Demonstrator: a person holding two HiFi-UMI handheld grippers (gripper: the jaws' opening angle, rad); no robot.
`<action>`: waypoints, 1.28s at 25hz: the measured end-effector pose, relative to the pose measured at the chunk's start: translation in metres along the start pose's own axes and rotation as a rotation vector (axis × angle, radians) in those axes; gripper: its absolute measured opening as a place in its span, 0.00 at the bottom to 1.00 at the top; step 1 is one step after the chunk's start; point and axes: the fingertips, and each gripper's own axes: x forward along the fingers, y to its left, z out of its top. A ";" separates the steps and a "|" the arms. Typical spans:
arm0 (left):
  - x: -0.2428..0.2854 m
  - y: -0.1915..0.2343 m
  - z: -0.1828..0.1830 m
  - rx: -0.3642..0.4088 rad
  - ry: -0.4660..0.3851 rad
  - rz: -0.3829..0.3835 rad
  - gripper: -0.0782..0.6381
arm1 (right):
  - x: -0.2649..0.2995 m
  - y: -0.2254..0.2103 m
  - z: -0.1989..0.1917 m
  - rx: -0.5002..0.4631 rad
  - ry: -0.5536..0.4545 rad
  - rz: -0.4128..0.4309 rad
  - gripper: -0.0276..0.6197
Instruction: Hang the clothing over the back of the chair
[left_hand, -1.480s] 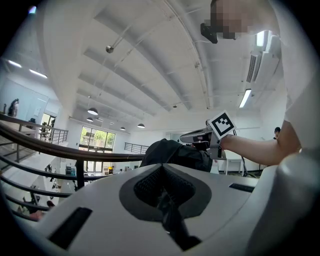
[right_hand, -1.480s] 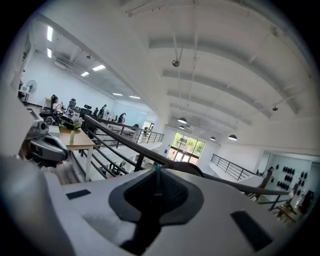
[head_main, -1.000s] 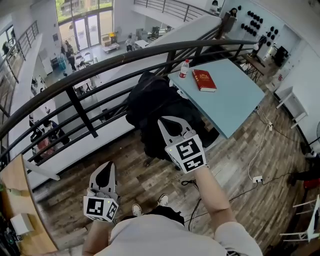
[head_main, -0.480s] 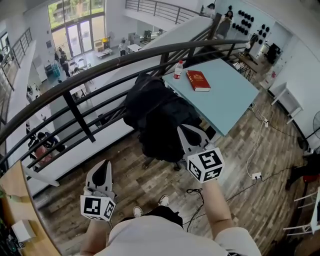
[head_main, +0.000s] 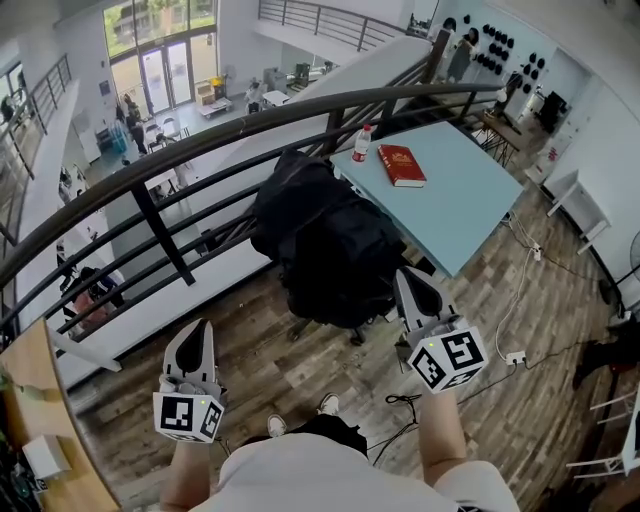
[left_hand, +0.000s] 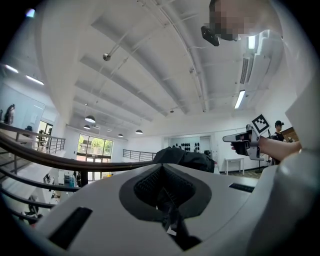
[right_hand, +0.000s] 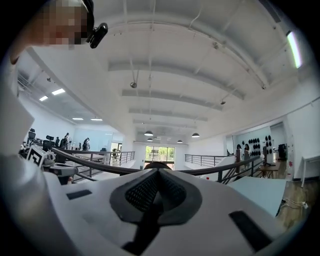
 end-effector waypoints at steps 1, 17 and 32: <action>0.000 0.001 0.003 0.003 -0.003 0.006 0.14 | -0.005 -0.005 0.003 0.011 -0.011 -0.009 0.07; 0.001 0.004 0.008 0.020 0.008 0.134 0.14 | -0.063 -0.094 -0.004 0.029 -0.001 -0.180 0.07; 0.020 -0.018 0.014 0.045 0.003 0.152 0.14 | -0.071 -0.110 -0.017 0.026 -0.011 -0.205 0.07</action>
